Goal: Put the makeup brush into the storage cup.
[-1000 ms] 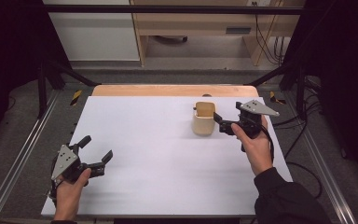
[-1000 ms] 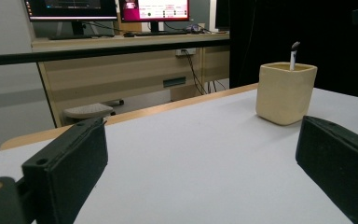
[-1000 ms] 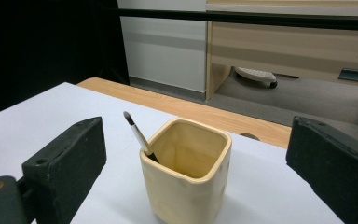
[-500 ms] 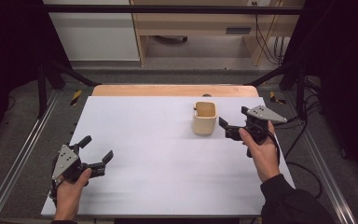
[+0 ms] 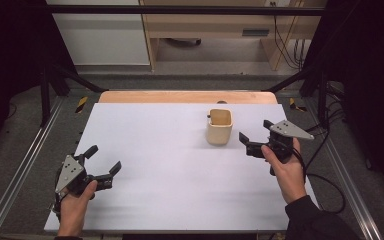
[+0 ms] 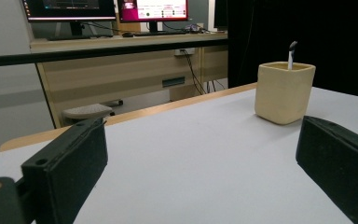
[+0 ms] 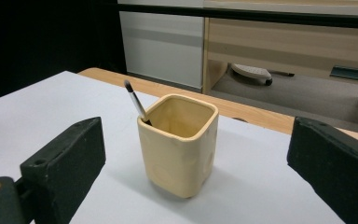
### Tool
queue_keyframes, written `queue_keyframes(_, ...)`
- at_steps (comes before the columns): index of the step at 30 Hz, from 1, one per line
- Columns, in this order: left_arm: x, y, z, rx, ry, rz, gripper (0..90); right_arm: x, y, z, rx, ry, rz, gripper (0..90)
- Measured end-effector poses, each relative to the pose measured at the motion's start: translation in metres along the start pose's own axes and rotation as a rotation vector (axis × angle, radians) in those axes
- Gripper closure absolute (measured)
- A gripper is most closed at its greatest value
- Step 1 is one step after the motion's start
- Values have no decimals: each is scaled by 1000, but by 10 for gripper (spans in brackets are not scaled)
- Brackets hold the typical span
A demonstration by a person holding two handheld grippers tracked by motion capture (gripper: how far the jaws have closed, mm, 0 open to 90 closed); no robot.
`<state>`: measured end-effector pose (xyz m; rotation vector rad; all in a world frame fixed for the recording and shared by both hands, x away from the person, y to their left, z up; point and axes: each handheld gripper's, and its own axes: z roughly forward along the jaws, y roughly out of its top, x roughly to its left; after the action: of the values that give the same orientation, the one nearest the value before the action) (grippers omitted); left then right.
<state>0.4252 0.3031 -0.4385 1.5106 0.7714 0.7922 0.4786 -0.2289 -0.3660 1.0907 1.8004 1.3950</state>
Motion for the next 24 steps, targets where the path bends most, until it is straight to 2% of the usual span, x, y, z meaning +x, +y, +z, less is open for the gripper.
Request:
queue_keyframes(11, 0, 0, 0, -1, -1, -4, 18, -1, -9, -14, 1, -1, 0, 45)
queue_keyframes(16, 1, 0, 0, -1, -1, -3, 16, -3, -13, -21, -16, -1, 6, 64)
queue_keyframes(24, 0, 0, 0, -1, -4, -3, 15, -5, -18, -36, -27, -22, 10, 53)
